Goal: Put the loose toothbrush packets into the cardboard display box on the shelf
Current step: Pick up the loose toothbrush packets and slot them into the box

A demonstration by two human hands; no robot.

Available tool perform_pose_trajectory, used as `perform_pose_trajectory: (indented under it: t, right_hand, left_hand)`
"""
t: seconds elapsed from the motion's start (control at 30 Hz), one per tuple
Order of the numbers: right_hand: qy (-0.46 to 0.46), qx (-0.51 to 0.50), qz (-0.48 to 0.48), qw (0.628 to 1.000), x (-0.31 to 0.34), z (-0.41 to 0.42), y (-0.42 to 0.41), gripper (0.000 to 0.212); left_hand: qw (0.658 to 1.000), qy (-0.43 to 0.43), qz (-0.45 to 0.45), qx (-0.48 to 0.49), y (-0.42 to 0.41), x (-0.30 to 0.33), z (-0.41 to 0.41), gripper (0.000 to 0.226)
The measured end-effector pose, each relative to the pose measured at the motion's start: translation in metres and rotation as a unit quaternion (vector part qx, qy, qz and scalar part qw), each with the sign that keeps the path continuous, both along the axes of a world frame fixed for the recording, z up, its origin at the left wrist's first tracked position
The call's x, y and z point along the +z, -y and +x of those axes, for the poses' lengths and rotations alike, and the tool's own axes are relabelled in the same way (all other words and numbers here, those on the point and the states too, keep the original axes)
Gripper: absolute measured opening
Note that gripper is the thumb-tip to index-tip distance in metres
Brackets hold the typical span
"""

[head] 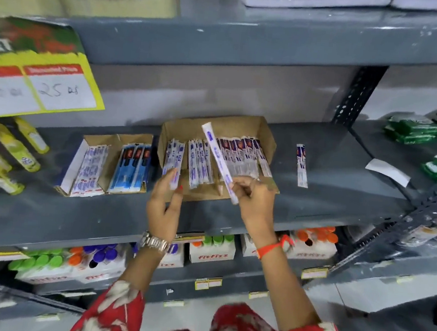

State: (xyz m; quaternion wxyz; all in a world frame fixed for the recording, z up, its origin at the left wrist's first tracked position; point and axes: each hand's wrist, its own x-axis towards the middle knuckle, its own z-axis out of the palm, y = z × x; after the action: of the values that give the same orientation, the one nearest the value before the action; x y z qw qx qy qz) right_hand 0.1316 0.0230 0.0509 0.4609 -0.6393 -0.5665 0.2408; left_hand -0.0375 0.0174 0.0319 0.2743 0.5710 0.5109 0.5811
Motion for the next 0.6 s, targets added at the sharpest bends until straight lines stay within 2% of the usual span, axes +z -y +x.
perform_pose_trajectory:
  t: [0.03, 0.1, 0.13, 0.2, 0.4, 0.6]
  right_hand:
    - [-0.001, 0.015, 0.005, 1.0, 0.0, -0.009, 0.002, 0.019]
    - [0.006, 0.035, 0.013, 0.999, 0.002, -0.024, 0.005, 0.019]
    - [0.008, 0.043, 0.015, 0.999, 0.002, -0.03, 0.005, 0.019]
    - [0.007, 0.054, 0.025, 0.998, 0.005, -0.039, 0.007, 0.018]
    - [0.007, 0.074, 0.043, 0.996, 0.008, -0.05, 0.014, 0.014]
    - [-0.008, 0.07, 0.032, 0.997, 0.011, -0.055, 0.015, 0.013]
  left_hand:
    - [0.995, 0.088, -0.034, -0.019, -0.004, 0.009, 0.005, 0.048]
    - [0.96, 0.232, -0.152, -0.043, -0.013, 0.026, 0.012, 0.042]
    - [0.935, 0.283, -0.203, -0.062, -0.016, 0.032, 0.014, 0.043]
    - [0.895, 0.365, -0.239, -0.096, -0.019, 0.039, 0.01, 0.054]
    - [0.877, 0.394, -0.203, -0.183, -0.012, 0.048, -0.001, 0.063]
    - [0.882, 0.388, -0.182, -0.199, -0.01, 0.052, -0.004, 0.062]
